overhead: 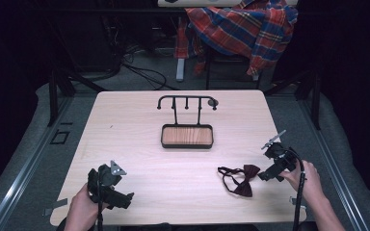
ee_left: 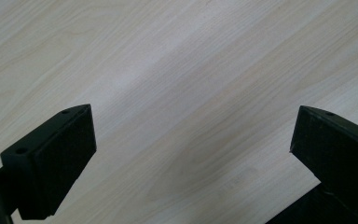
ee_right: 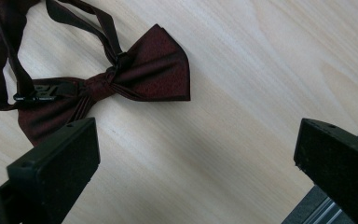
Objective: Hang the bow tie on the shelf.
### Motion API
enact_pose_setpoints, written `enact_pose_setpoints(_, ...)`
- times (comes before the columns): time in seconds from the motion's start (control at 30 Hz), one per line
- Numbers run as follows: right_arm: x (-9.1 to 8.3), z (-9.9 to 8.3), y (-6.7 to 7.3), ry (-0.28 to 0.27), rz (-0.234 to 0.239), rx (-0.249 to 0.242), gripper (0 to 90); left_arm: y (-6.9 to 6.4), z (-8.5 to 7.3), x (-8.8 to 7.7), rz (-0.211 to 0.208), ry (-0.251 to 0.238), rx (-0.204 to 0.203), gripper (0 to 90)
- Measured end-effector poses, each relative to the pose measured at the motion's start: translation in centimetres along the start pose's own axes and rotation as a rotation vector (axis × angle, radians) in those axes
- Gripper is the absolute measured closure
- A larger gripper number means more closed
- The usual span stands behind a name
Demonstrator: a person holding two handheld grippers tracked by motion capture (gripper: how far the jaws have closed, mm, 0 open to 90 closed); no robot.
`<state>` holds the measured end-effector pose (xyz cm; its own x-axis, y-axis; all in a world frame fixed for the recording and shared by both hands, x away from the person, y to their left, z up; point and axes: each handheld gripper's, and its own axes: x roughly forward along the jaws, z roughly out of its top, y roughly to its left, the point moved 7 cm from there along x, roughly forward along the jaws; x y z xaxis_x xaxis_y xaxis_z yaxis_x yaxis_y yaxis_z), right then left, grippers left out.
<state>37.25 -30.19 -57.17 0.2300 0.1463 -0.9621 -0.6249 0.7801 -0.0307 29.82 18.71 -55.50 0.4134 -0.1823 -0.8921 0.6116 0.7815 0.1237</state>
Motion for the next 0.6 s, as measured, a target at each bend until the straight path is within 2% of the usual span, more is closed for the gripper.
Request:
enact_pose_setpoints(0.03, 0.0, 0.1, 0.0, 0.0, -0.004, -0.014, 0.3, 0.0, 0.0, 0.0, 0.0, 0.0, 0.001, 0.1)
enact_pose_setpoints(0.1, 0.2, 0.4, 0.4, -0.03, 0.01, 0.0, 0.3, -0.1, 0.0, 0.0, -0.002, 0.002, -0.002, 0.1)
enact_pose_setpoints(0.13, 0.1, 0.4, 0.3, -0.005, 0.006, -0.026, 0.3, -0.1, 0.0, 0.1, -0.001, 0.003, 0.001, 0.1)
enact_pose_setpoints(0.17, 0.1, 0.5, 0.4, -0.004, 0.014, -0.033, 0.2, -0.1, 0.0, 0.1, 0.0, 0.005, 0.004, 0.1)
enact_pose_setpoints(0.23, 0.3, 0.8, 0.8, -0.046, 0.02, -0.017, 0.2, -0.1, 0.0, 0.1, -0.002, -0.001, -0.007, 0.1)
enact_pose_setpoints(0.27, 0.1, 0.9, 0.7, -0.017, 0.023, -0.045, 0.2, -0.1, 0.0, 0.1, -0.003, 0.0, -0.005, 0.1)
enact_pose_setpoints(0.33, 0.0, 1.1, 0.8, -0.014, 0.018, -0.06, 0.2, 0.0, 0.0, 0.1, -0.003, 0.0, -0.005, 0.1)
enact_pose_setpoints(0.4, 0.3, 1.4, 1.2, -0.053, 0.024, -0.036, 0.2, -0.1, 0.0, 0.1, -0.002, -0.001, -0.005, 0.1)
enact_pose_setpoints(0.47, 0.1, 1.4, 1.2, -0.015, 0.024, -0.072, 0.2, -0.1, 0.0, 0.0, 0.0, 0.002, 0.0, 0.1)
enact_pose_setpoints(0.53, 0.1, 1.6, 1.4, -0.015, 0.014, -0.081, 0.2, -0.1, 0.0, 0.1, -0.001, 0.003, 0.0, 0.1)
enact_pose_setpoints(0.57, 0.3, 1.7, 1.7, -0.043, 0.028, -0.061, 0.2, -0.1, 0.0, 0.1, -0.002, 0.002, -0.001, 0.1)
enact_pose_setpoints(0.6, 0.2, 1.8, 1.6, -0.018, 0.022, -0.085, 0.2, 0.0, 0.0, 0.1, -0.001, 0.001, -0.001, 0.1)
